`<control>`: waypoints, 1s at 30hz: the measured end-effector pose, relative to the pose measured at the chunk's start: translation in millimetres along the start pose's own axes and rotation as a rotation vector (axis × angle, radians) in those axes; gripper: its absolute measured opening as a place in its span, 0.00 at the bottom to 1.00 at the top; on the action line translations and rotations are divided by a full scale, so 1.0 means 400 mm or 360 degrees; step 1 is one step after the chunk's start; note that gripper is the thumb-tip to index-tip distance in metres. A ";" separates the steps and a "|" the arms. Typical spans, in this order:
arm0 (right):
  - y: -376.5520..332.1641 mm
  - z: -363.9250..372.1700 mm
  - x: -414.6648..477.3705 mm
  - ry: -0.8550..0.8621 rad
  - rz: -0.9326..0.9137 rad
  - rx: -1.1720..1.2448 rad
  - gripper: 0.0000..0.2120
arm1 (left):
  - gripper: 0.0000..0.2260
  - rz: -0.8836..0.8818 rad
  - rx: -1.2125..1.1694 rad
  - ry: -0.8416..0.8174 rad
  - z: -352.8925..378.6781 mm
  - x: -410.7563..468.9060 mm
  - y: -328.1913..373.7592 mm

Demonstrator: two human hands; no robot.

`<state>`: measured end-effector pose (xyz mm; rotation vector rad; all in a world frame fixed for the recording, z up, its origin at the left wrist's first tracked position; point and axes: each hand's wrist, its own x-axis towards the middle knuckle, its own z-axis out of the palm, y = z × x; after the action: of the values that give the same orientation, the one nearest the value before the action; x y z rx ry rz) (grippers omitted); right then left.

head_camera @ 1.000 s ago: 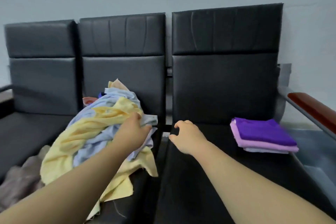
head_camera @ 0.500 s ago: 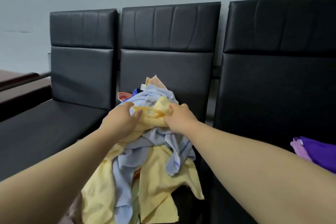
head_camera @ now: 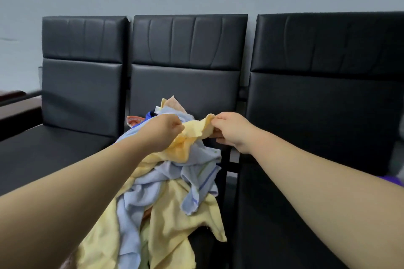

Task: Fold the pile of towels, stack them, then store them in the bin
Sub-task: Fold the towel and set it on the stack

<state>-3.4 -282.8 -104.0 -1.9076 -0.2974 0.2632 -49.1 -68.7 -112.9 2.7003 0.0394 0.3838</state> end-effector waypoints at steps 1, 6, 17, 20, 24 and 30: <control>-0.013 -0.026 -0.023 -0.0020 0.0047 0.0184 0.10 | 0.08 0.0009 -0.0056 -0.0026 -0.015 -0.013 0.026; -0.095 -0.139 -0.140 0.0015 0.0068 0.0696 0.06 | 0.15 0.0093 -0.0367 -0.0329 -0.055 -0.078 0.200; -0.169 -0.431 -0.418 0.0364 -0.0218 0.0586 0.13 | 0.08 0.0291 -0.0598 -0.0220 -0.170 -0.133 0.523; -0.177 -0.496 -0.472 0.0353 -0.0266 0.0210 0.11 | 0.08 0.0375 -0.0740 -0.0217 -0.196 -0.145 0.603; -0.180 -0.563 -0.527 0.0534 -0.0314 -0.0509 0.05 | 0.07 0.0418 -0.0998 -0.0301 -0.222 -0.156 0.685; -0.191 -0.637 -0.587 0.0312 -0.0303 -0.0354 0.05 | 0.08 0.0347 -0.1287 -0.0912 -0.221 -0.168 0.735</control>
<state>-148.5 -559.1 64.4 -2.0885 -0.3859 -0.0882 -146.2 -308.8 65.3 1.9134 -0.4707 -0.2816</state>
